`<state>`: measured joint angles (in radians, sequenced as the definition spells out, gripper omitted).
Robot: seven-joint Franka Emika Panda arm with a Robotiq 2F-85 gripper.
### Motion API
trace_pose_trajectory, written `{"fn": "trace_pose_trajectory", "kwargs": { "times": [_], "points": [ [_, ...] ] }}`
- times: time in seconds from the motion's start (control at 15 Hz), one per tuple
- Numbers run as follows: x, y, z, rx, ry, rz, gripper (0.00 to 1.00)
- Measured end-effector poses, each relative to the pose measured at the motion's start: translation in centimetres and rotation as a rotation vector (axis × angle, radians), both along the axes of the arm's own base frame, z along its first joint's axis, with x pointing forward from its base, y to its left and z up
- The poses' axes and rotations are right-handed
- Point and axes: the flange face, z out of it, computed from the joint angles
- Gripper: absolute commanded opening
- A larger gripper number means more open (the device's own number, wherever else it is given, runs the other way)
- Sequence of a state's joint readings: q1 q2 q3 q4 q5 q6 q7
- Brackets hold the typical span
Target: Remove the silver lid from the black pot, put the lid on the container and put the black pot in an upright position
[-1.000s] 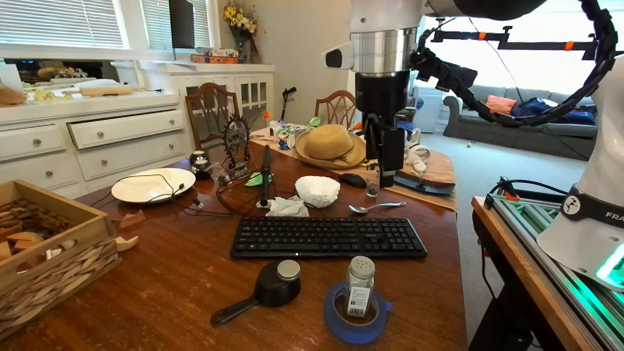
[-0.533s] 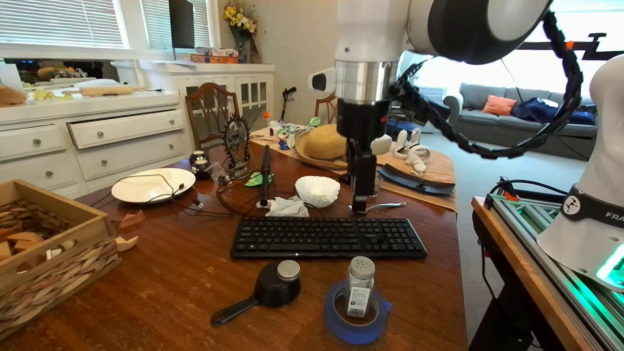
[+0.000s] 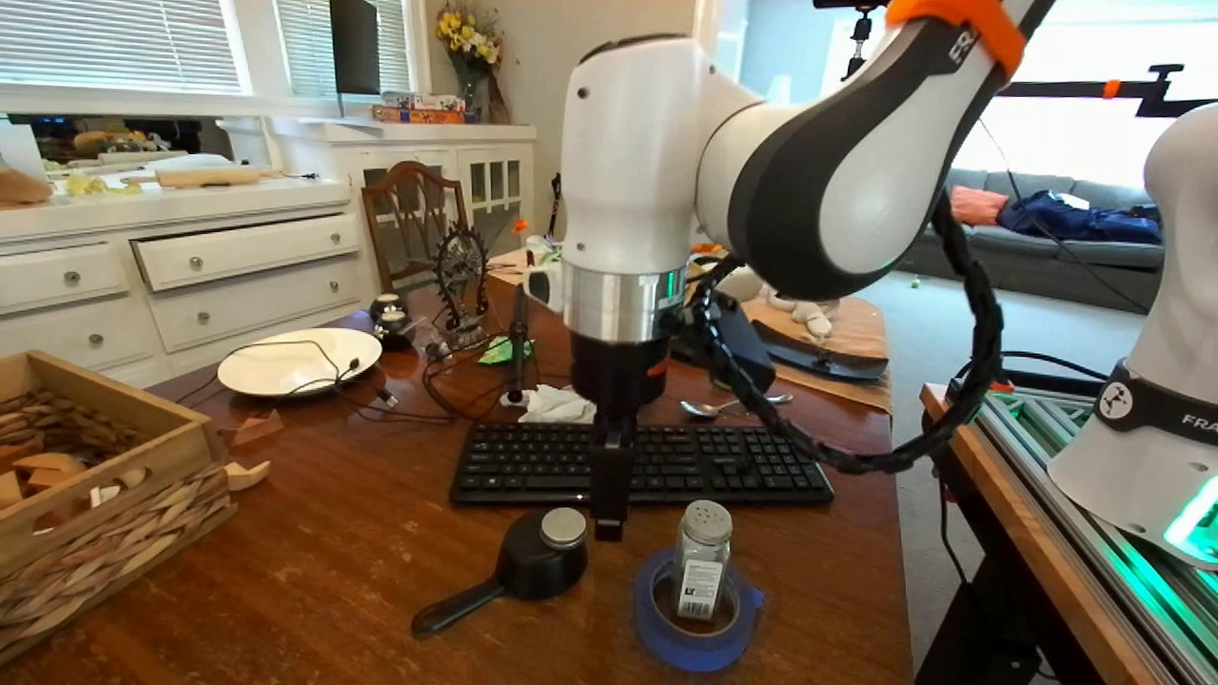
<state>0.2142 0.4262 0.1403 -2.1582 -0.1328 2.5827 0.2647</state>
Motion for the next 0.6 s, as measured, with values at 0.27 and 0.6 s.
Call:
{"fn": "trace_pose_trajectory", "kwargs": {
  "times": [0.27, 0.6],
  "points": [
    [3.5, 0.9, -1.8, -0.003, -0.028, -0.034, 1.00],
    [6.0, 1.0, -3.5, -0.009, -0.044, -0.063, 1.00]
  ]
}}
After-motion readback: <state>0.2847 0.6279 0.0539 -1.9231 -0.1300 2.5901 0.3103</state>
